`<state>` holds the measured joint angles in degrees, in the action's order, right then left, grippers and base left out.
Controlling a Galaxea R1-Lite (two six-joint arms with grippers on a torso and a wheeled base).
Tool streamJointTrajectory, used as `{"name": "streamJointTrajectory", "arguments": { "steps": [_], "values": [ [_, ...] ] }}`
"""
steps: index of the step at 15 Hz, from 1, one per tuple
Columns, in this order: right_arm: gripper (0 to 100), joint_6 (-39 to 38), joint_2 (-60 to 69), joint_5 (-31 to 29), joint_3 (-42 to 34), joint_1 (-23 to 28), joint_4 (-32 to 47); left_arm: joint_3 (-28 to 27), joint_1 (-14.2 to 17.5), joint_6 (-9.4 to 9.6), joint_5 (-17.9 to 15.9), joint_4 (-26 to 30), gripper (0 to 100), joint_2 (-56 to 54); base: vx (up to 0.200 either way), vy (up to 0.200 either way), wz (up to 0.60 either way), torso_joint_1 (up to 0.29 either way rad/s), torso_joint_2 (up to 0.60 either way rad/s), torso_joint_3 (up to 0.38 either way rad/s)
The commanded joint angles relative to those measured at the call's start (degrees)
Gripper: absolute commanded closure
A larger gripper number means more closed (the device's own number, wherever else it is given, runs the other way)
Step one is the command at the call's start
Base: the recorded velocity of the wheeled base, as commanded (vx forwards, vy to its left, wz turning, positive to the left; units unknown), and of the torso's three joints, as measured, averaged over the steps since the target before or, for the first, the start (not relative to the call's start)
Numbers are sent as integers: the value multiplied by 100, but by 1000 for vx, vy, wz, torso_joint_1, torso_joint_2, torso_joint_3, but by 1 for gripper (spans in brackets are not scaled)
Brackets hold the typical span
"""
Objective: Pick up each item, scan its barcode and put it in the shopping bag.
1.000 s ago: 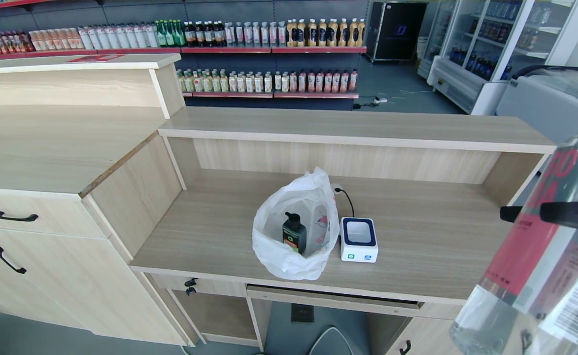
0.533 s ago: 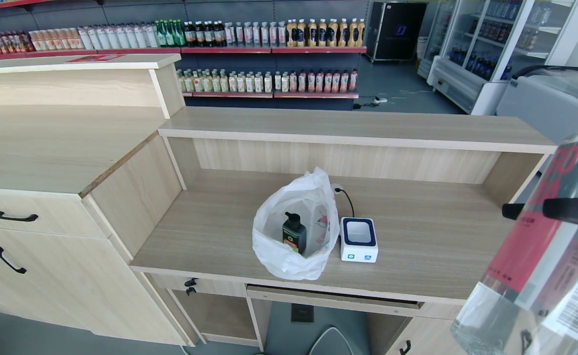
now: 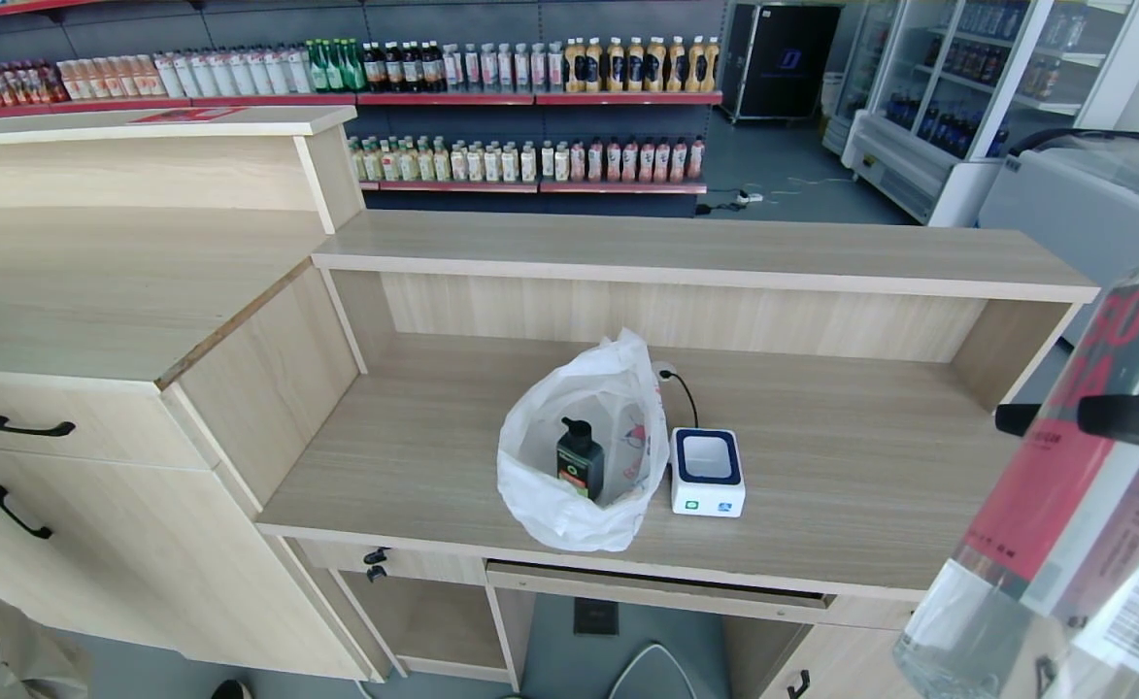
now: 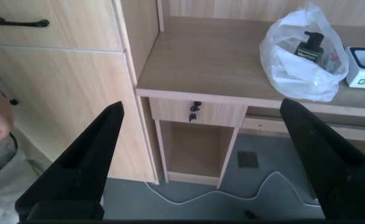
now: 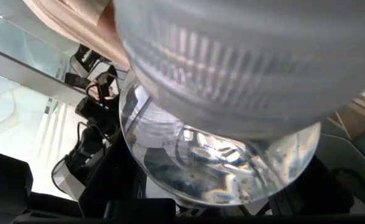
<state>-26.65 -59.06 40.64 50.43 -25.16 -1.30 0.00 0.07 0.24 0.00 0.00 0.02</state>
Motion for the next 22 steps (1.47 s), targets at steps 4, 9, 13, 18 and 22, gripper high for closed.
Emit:
{"name": "streamJointTrajectory", "arguments": {
  "steps": [4, 9, 13, 18, 22],
  "values": [
    [100, 2, -9, -4, -16, 2, -1, 0, 1, 2, 0, 0, 0, -2, 0, 0, 0, 0, 0, 0],
    [100, 46, 0, -4, -51, 126, -1, 0, 1, 2, 0, 0, 0, -2, 0, 0, 0, 0, 0, 0],
    [100, 1733, -431, -610, -526, 1022, -54, 0, 1, 2, 0, 0, 0, -2, 0, 0, 0, 0, 0, 0],
    [100, 4300, -1775, -2421, -1106, 2622, -1329, 0, 1, 2, 0, 0, 0, -2, 0, 0, 0, 0, 0, 0],
    [100, 6005, -2698, -3010, -1457, 3606, -3139, 0, 1, 2, 0, 0, 0, -2, 0, 0, 0, 0, 0, 0]
  ]
}}
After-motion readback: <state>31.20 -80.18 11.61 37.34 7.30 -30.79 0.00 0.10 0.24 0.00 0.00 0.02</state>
